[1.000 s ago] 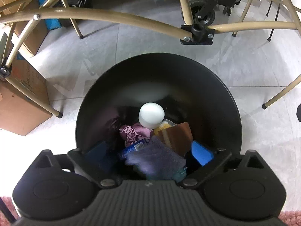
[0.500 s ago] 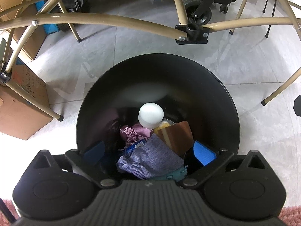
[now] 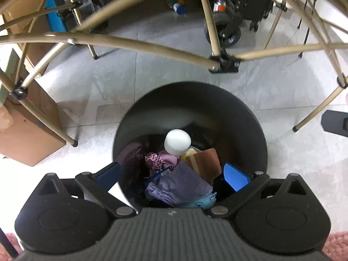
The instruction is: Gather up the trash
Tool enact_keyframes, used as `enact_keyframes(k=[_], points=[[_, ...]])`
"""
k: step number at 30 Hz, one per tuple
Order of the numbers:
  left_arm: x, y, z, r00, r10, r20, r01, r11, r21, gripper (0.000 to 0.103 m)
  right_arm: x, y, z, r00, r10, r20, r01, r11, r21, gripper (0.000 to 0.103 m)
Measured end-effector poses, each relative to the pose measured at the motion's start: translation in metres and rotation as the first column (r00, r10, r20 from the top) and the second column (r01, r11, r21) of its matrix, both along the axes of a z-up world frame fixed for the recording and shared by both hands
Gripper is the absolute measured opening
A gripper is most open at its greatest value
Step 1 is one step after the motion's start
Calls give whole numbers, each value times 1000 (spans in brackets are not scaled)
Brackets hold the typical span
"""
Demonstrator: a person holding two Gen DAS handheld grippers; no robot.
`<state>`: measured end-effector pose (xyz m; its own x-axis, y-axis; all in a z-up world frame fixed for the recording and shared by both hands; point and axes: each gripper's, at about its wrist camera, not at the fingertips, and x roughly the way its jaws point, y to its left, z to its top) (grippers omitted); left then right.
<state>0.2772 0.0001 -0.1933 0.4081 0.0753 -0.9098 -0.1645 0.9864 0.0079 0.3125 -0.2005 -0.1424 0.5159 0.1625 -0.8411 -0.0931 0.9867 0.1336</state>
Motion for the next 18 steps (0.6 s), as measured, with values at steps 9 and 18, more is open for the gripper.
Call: enact_keyframes(k=[9, 18], points=[[-45, 13, 71, 984, 33, 178, -36, 999, 15, 103, -40, 12, 54, 986, 51, 157, -56, 998, 29, 103], [-109, 34, 147, 914, 68, 401, -80, 997, 12, 103, -106, 17, 120, 925, 120, 361, -149, 987, 53, 103]])
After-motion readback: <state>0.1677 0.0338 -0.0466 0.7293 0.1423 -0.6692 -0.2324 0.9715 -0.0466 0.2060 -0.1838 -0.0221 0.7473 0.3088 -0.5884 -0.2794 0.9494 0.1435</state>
